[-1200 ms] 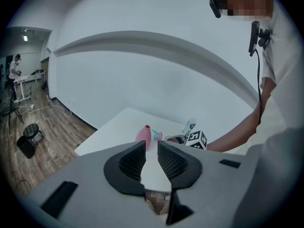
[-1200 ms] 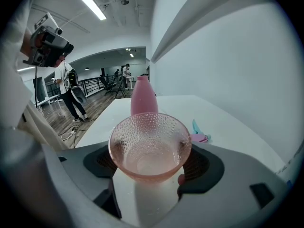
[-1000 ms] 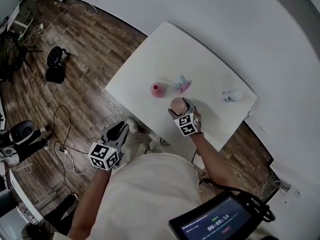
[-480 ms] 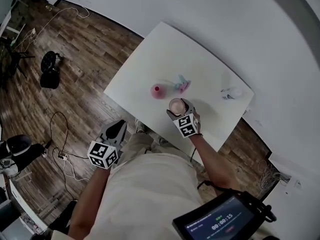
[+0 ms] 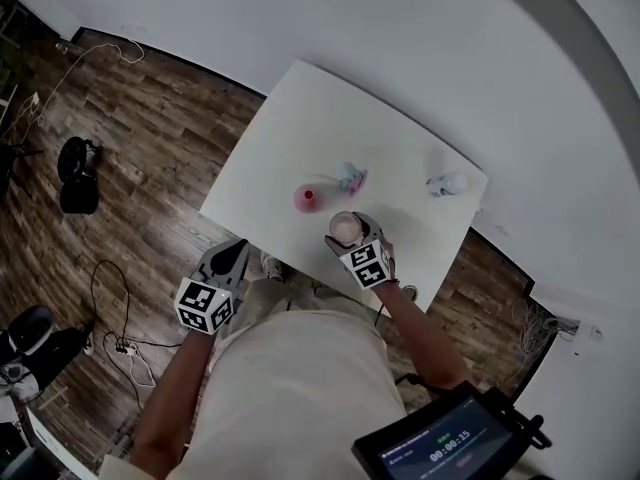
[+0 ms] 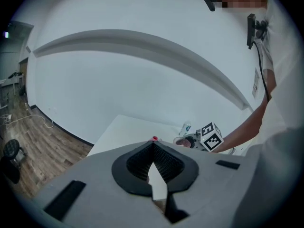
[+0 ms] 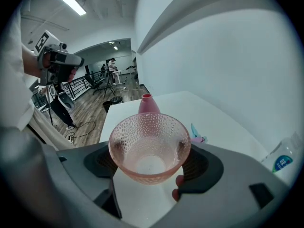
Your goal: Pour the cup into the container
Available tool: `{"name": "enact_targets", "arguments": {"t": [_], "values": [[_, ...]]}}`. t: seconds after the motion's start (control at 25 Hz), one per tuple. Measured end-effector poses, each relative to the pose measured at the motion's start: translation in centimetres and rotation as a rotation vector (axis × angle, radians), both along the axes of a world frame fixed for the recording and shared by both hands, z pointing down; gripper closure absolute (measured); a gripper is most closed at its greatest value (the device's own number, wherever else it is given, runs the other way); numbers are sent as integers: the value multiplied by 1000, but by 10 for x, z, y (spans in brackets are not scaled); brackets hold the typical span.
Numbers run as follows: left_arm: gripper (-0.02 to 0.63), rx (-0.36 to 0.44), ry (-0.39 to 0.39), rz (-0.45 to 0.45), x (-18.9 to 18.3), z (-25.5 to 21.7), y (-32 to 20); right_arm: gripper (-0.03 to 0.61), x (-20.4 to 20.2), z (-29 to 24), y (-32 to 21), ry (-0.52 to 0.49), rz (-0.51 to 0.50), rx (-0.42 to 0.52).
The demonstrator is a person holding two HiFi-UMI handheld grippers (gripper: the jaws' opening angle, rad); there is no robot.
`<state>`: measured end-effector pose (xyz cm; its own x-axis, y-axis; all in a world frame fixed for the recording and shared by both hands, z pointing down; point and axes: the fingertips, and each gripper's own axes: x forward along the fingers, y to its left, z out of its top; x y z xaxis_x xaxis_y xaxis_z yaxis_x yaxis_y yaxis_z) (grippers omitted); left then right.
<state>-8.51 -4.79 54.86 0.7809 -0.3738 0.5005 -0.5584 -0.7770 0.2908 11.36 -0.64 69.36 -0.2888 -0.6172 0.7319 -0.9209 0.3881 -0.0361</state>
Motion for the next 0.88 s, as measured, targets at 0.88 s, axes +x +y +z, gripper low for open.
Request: {"name": "enact_targets", "arguments": {"t": [0.88], "values": [[603, 36, 22, 320, 6, 11, -44, 198, -16, -34, 5, 29, 192, -54]]}}
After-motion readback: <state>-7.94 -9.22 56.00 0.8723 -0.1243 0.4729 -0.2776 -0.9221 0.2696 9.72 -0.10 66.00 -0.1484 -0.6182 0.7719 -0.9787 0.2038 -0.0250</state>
